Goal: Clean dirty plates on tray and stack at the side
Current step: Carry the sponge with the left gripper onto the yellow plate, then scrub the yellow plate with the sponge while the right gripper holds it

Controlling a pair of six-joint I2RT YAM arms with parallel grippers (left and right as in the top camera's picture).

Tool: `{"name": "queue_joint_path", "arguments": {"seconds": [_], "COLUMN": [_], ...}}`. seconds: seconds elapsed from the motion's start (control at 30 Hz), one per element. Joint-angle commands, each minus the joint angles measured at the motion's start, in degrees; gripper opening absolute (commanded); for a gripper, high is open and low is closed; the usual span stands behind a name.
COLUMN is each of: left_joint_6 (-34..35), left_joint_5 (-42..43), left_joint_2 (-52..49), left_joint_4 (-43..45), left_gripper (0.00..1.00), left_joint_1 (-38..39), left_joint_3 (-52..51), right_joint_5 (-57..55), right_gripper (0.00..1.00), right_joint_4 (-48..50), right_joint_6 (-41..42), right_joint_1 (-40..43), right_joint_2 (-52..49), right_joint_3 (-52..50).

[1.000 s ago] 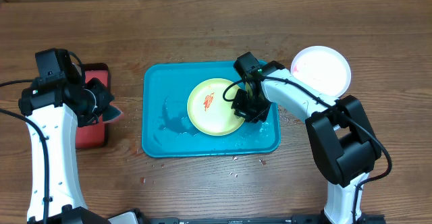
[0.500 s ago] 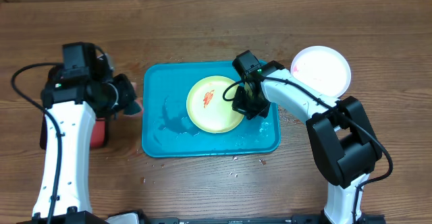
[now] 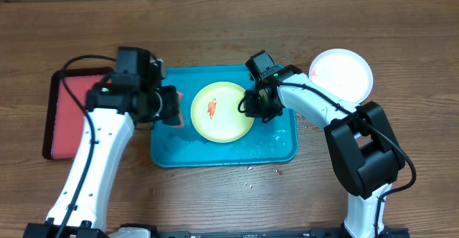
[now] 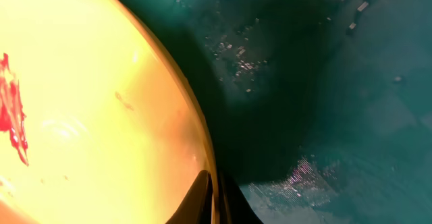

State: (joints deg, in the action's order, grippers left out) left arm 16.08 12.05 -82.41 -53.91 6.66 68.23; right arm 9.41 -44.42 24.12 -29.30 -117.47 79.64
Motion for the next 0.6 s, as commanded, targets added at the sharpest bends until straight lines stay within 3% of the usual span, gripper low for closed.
{"name": "queue_joint_path", "arguments": {"seconds": [0.0, 0.27, 0.57], "left_joint_6": [0.00, 9.20, 20.00], "left_joint_5": [1.14, 1.09, 2.54], "left_joint_2": [-0.35, -4.13, -16.92], "left_joint_4": [2.47, 12.28, 19.69], "left_gripper": [0.04, 0.04, 0.04], "left_joint_1": [2.82, 7.87, 11.47], "left_joint_3": [-2.27, -4.07, -4.07], "right_joint_5": [-0.79, -0.79, -1.88], "right_gripper": [0.04, 0.04, 0.04], "right_joint_4": [0.24, 1.73, 2.89], "right_joint_6": [-2.97, -2.67, 1.22], "right_joint_1": [-0.37, -2.82, -4.24], "right_joint_2": [-3.10, -3.10, -3.10], "right_joint_3": [-2.05, -2.05, -2.05]}}
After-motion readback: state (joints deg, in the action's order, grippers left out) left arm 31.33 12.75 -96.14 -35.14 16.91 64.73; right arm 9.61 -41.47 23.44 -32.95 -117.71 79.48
